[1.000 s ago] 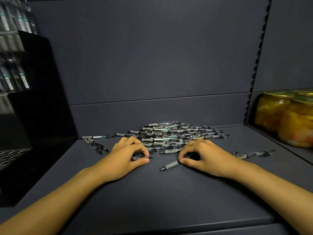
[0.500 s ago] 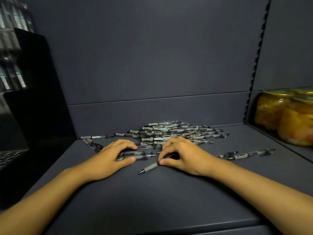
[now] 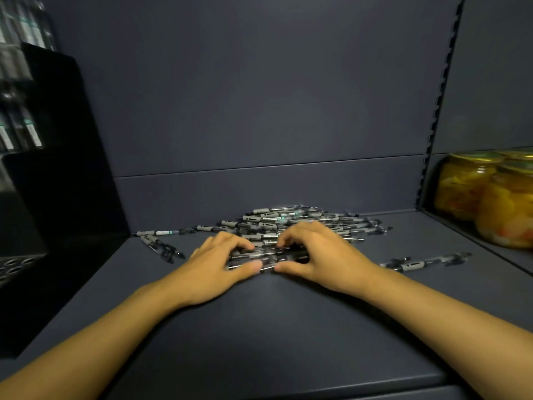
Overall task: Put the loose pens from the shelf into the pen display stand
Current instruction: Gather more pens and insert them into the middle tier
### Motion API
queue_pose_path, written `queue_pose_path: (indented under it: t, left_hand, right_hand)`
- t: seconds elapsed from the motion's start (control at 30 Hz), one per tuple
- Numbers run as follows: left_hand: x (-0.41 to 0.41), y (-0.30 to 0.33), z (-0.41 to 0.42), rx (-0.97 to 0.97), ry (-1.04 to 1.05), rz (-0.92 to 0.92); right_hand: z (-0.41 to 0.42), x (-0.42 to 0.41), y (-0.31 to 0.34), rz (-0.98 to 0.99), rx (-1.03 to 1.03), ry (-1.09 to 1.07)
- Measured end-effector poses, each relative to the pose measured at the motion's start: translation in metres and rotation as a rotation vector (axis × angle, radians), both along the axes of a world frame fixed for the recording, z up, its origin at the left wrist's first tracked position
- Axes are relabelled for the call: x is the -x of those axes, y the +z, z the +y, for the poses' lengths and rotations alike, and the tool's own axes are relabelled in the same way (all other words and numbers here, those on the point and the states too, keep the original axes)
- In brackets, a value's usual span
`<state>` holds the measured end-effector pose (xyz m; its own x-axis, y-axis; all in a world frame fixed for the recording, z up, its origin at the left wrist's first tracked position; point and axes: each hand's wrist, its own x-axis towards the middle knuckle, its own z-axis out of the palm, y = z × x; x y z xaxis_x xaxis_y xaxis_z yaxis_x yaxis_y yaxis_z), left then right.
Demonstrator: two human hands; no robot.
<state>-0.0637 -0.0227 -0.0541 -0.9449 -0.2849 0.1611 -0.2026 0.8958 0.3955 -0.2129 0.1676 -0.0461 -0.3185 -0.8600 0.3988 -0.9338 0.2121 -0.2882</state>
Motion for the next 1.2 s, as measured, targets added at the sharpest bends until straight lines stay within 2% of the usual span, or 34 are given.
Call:
queue_pose_path:
  t: [0.13,0.23,0.57,0.7,0.8,1.03,1.2]
  left_hand:
    - [-0.003,-0.001,0.009,0.120,-0.004,-0.126]
    - [0.003,0.000,0.015,0.144,0.035,-0.124]
    - [0.015,0.001,0.019,0.163,0.018,-0.153]
    - [0.011,0.001,0.016,0.119,-0.017,-0.149]
    - [0.011,0.001,0.015,0.127,-0.037,-0.128]
    - [0.024,0.002,0.008,0.175,-0.102,-0.180]
    - [0.033,0.008,0.007,0.169,-0.094,-0.197]
  right_hand:
    - [0.020,0.018,0.010,-0.106,-0.035,-0.029]
    - [0.025,0.024,0.003,-0.118,-0.111,-0.053]
    - [0.013,0.010,-0.004,-0.197,-0.014,0.040]
    - [0.023,0.025,0.007,-0.147,0.049,-0.110]
    - [0.027,0.032,0.004,-0.141,-0.044,-0.176]
    - [0.021,0.025,-0.004,-0.126,-0.042,-0.107]
    - [0.035,0.025,0.006,-0.204,-0.006,0.008]
